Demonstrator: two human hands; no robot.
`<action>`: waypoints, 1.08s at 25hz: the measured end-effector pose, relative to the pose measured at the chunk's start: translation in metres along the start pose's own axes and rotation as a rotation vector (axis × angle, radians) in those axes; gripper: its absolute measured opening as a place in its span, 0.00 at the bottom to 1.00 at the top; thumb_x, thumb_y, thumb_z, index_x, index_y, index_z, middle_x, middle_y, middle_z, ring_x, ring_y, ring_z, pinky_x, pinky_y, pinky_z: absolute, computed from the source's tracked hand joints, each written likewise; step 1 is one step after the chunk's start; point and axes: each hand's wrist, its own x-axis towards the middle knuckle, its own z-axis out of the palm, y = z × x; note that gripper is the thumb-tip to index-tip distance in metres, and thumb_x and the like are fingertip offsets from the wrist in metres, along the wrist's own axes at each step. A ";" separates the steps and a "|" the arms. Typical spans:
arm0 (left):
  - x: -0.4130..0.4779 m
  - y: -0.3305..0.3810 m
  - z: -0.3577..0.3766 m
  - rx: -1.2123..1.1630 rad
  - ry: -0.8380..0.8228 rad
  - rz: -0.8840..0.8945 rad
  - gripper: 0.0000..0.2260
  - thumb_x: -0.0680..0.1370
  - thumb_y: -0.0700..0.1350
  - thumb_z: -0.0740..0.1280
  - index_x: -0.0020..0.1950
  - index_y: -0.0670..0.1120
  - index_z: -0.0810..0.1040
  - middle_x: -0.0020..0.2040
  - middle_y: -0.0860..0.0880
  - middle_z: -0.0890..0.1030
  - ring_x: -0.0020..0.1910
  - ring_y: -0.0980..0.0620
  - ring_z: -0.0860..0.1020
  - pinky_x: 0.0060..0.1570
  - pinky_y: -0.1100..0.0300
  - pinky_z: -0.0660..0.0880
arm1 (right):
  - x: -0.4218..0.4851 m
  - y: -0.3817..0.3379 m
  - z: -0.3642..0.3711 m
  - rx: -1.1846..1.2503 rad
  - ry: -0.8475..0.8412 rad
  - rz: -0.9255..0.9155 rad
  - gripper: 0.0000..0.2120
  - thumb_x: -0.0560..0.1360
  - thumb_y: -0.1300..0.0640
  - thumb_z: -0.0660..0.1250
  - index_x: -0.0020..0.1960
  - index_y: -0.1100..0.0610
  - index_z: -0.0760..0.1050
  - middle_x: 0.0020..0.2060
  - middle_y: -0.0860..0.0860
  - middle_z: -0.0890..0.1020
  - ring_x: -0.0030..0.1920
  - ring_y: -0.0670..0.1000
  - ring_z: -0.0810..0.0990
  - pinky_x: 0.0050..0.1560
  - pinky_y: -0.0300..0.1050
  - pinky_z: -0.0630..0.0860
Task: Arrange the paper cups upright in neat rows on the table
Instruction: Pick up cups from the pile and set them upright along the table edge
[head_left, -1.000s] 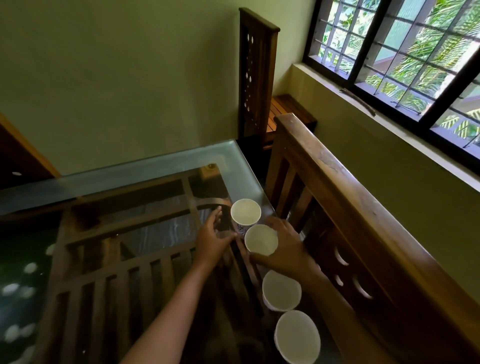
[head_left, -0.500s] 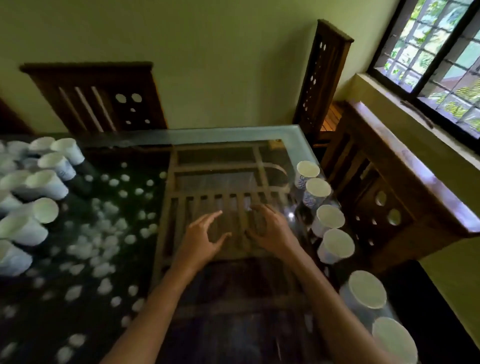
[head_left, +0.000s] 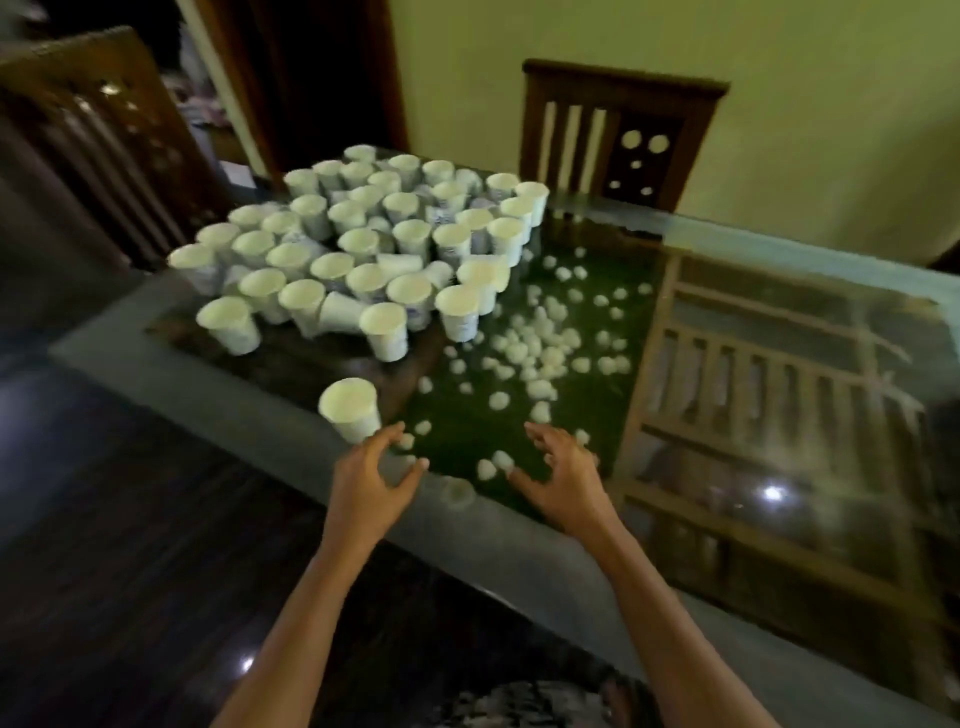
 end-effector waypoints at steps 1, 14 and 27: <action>-0.005 -0.017 -0.018 0.011 0.025 -0.027 0.20 0.69 0.43 0.75 0.59 0.40 0.77 0.55 0.45 0.80 0.55 0.50 0.77 0.55 0.63 0.69 | 0.002 -0.013 0.020 0.001 -0.027 -0.015 0.29 0.70 0.51 0.72 0.67 0.58 0.68 0.62 0.53 0.74 0.62 0.50 0.73 0.64 0.47 0.71; 0.038 -0.129 -0.075 -0.048 0.083 -0.213 0.24 0.70 0.44 0.74 0.64 0.42 0.74 0.60 0.46 0.78 0.59 0.53 0.75 0.59 0.63 0.70 | 0.078 -0.087 0.160 0.084 -0.133 0.046 0.47 0.62 0.48 0.78 0.73 0.58 0.57 0.70 0.55 0.66 0.68 0.53 0.67 0.67 0.52 0.68; 0.152 -0.183 -0.096 -0.058 0.156 -0.367 0.23 0.69 0.43 0.74 0.63 0.42 0.74 0.60 0.46 0.78 0.60 0.51 0.75 0.61 0.62 0.69 | 0.183 -0.127 0.224 0.204 -0.151 0.025 0.38 0.59 0.54 0.81 0.64 0.54 0.68 0.57 0.47 0.75 0.55 0.43 0.69 0.56 0.36 0.67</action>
